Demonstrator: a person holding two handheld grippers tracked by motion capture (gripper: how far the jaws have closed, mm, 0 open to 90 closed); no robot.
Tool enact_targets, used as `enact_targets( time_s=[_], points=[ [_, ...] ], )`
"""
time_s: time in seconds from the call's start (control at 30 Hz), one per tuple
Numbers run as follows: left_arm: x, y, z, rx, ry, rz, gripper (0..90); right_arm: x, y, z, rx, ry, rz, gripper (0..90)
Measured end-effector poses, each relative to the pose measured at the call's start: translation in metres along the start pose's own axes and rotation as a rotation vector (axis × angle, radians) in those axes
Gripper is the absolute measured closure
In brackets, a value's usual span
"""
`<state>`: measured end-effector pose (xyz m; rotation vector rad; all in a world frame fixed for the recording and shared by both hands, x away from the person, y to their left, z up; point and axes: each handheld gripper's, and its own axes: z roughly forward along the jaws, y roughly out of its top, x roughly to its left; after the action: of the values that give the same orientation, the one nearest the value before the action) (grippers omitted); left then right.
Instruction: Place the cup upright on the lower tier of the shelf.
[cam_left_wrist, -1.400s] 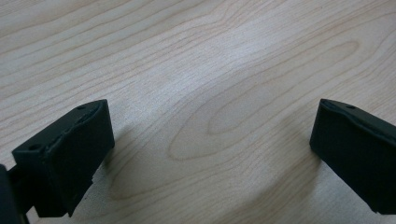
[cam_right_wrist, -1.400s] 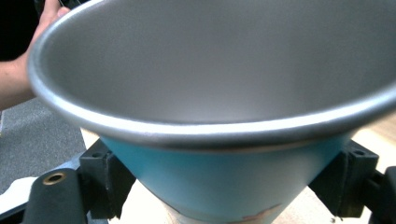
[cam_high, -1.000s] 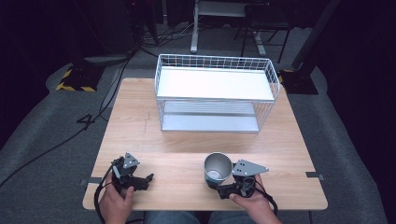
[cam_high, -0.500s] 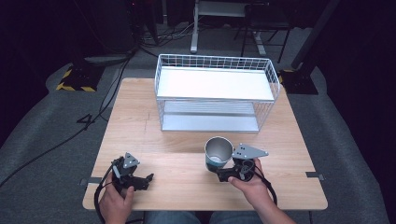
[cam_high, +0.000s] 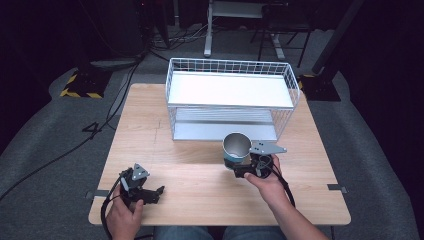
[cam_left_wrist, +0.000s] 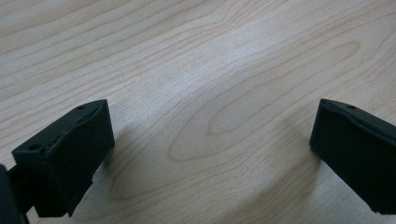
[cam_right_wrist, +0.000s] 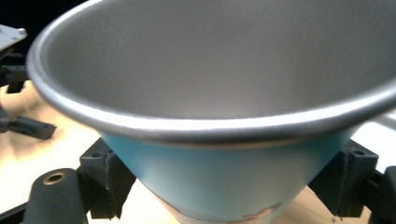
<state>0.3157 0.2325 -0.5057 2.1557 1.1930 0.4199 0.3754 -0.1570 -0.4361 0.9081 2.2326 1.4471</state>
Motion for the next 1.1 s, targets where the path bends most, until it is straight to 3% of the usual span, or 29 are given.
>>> enact_targets(
  time_s=[0.4, 0.63, 0.8, 1.1],
  points=[
    [0.000, 0.000, 0.000, -0.004, 0.001, 0.000, 0.2, -0.021, 0.018, 0.030, -0.011, -0.076, 0.018, 19.2],
    [0.000, 0.000, 0.000, -0.001, 0.000, -0.001, 0.2, -0.026, 0.022, 0.048, -0.009, -0.108, 0.026, 19.3],
    [0.000, 0.000, 0.000, 0.001, -0.001, 0.000, 0.2, -0.032, 0.026, 0.064, -0.024, -0.141, 0.073, 19.3],
    [0.000, 0.000, 0.000, 0.002, -0.001, 0.000, 0.2, -0.044, 0.028, 0.079, -0.022, -0.177, 0.094, 19.3]
  ],
)
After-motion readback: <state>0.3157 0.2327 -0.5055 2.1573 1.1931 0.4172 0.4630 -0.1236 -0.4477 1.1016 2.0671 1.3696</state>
